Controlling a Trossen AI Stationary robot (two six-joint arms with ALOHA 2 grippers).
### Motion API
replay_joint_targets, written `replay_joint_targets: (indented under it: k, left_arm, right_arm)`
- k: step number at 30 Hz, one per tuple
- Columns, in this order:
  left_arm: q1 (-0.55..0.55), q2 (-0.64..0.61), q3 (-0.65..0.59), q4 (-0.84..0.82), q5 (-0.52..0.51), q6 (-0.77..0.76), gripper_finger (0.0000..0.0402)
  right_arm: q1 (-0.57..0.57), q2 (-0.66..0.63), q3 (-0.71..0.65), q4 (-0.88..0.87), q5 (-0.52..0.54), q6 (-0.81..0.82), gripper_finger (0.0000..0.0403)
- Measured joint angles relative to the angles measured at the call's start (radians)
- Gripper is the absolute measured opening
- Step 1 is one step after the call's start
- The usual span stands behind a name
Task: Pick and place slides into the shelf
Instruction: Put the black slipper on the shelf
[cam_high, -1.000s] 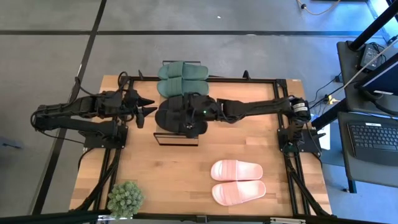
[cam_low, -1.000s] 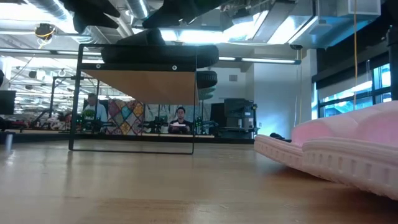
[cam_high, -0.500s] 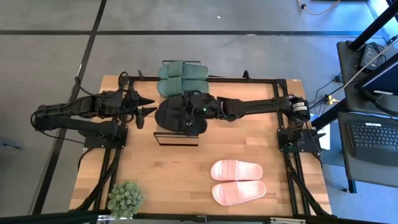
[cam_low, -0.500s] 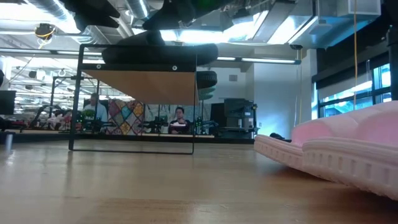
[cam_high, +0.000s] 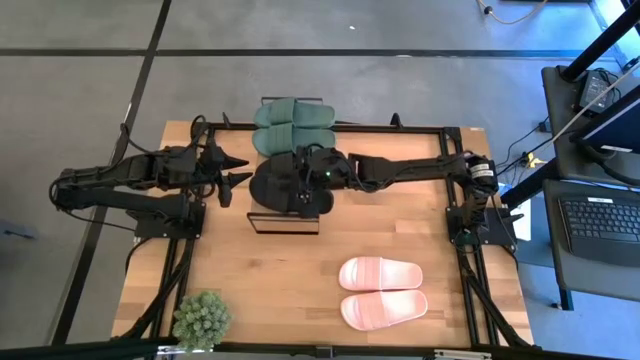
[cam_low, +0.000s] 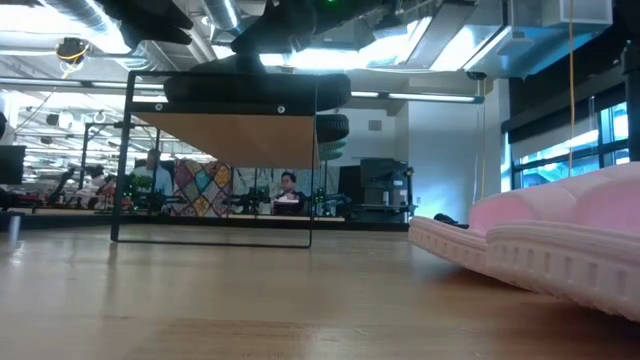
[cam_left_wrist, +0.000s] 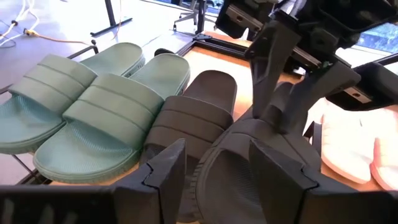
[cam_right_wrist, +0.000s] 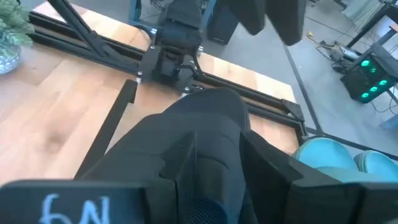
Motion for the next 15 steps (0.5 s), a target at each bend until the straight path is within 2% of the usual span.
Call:
replay_joint_targets:
  k: [7, 15]
  left_arm:
    - [0.0, 0.0, 0.0, 0.0, 0.0, 0.001, 0.0165]
    - [0.0, 0.0, 0.0, -0.001, 0.0, 0.001, 0.0165]
  right_arm:
    - [0.017, -0.004, 0.021, -0.026, 0.003, -0.002, 0.0125]
    - [0.087, -0.007, 0.137, -0.254, 0.002, 0.036, 0.0125]
